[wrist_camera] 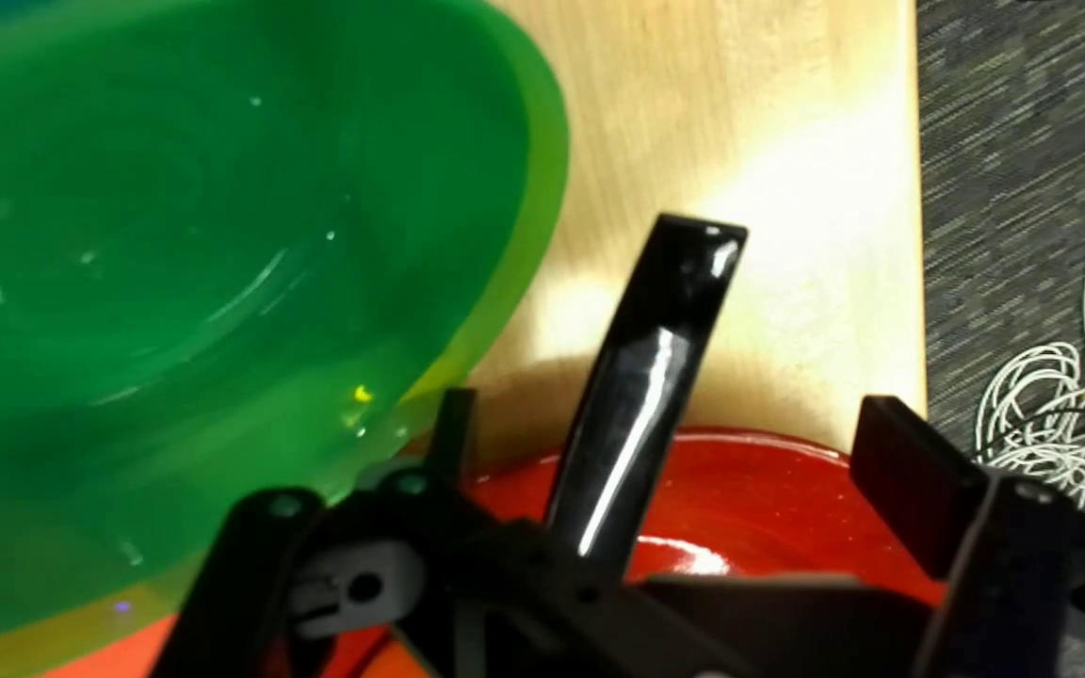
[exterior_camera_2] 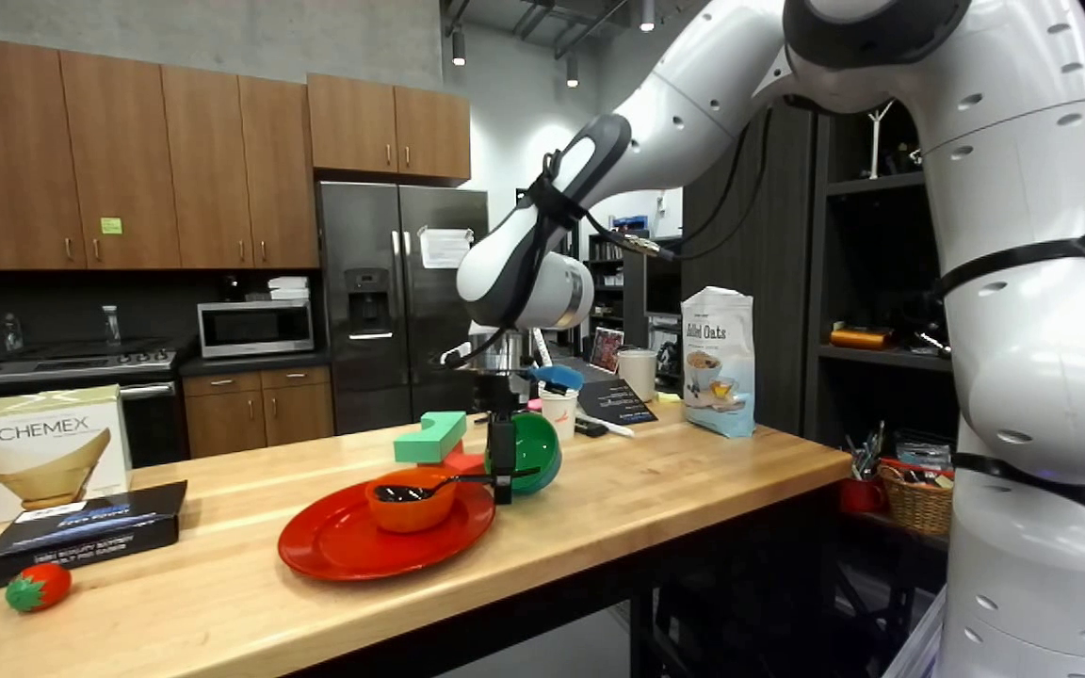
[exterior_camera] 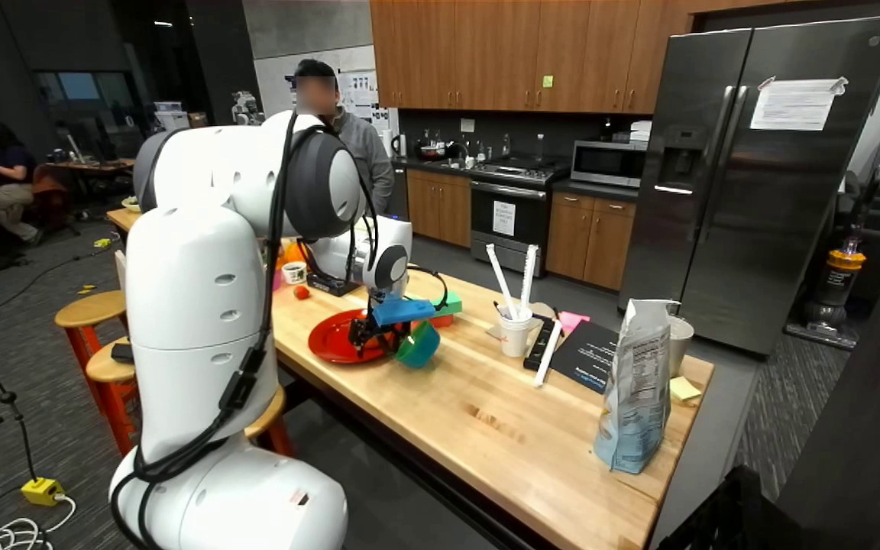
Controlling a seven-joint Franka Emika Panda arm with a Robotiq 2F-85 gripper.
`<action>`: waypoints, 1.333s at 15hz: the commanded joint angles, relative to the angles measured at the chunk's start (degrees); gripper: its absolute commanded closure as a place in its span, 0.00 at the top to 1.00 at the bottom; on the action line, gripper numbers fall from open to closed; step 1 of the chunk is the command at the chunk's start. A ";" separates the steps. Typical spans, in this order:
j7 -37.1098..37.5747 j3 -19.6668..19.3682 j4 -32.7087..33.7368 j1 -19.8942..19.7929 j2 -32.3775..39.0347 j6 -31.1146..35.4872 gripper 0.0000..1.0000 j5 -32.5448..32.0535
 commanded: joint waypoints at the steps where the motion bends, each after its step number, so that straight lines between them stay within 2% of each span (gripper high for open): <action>1: -1.51 0.82 1.50 -1.69 0.43 -2.28 1.00 0.74; 2: -1.74 0.87 1.67 -1.83 0.23 -2.69 0.75 0.78; 4: -2.17 0.92 2.01 -1.89 -0.18 -3.39 0.68 0.64; 12: -2.25 1.10 2.65 -1.69 -0.83 -4.56 0.04 0.32; 20: -1.45 1.03 2.66 -1.32 -2.74 -4.79 0.06 -1.26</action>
